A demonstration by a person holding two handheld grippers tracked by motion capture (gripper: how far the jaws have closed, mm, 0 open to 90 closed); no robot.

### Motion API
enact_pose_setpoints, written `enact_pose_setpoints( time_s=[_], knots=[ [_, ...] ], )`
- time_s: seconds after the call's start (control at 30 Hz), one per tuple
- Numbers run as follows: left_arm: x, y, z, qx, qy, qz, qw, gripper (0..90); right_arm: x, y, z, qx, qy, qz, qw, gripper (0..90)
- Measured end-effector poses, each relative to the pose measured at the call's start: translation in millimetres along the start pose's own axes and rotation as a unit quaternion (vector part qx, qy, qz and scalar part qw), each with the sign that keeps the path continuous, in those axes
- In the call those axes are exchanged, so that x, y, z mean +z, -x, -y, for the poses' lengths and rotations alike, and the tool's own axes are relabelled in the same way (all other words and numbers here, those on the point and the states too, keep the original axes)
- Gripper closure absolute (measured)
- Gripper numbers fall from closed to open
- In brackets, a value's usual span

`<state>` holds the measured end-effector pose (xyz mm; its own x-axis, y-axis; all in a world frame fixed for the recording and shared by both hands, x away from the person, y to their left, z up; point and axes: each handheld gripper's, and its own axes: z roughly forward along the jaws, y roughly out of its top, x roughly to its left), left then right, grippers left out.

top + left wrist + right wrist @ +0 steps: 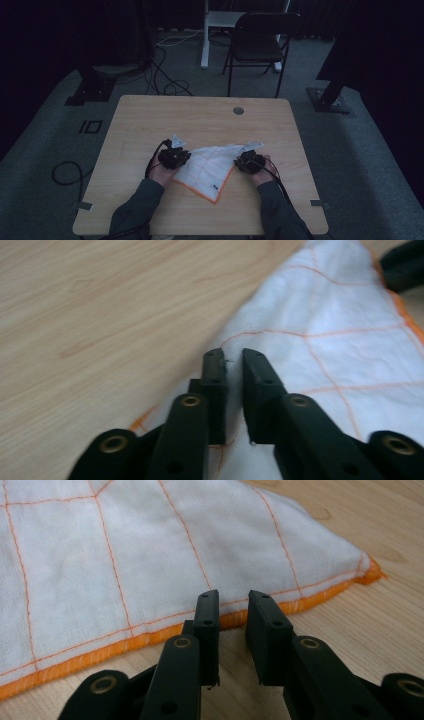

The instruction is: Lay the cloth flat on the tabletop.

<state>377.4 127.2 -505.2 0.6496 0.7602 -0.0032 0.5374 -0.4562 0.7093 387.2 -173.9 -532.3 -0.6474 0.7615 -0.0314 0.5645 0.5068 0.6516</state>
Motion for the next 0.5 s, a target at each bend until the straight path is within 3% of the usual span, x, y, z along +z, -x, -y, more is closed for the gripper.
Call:
enact_pose_setpoints(
  time_s=[0.2,0.37,0.5],
  knots=[
    [-8.2,25.7,13.5,0.040,0.004,0.014,0.9991,86.1,-0.2,-0.7,0.0,0.001,0.000,0.003,1.0000,75.8],
    [-9.3,43.7,29.8,0.053,0.002,0.030,0.9981,86.2,-1.4,-3.3,-0.6,-0.002,-0.003,0.008,1.0000,74.3],
    [-8.4,56.1,35.2,0.062,-0.001,0.043,0.9972,86.2,-5.9,-11.8,-5.6,-0.007,0.012,0.004,0.9999,71.9]
  ],
)
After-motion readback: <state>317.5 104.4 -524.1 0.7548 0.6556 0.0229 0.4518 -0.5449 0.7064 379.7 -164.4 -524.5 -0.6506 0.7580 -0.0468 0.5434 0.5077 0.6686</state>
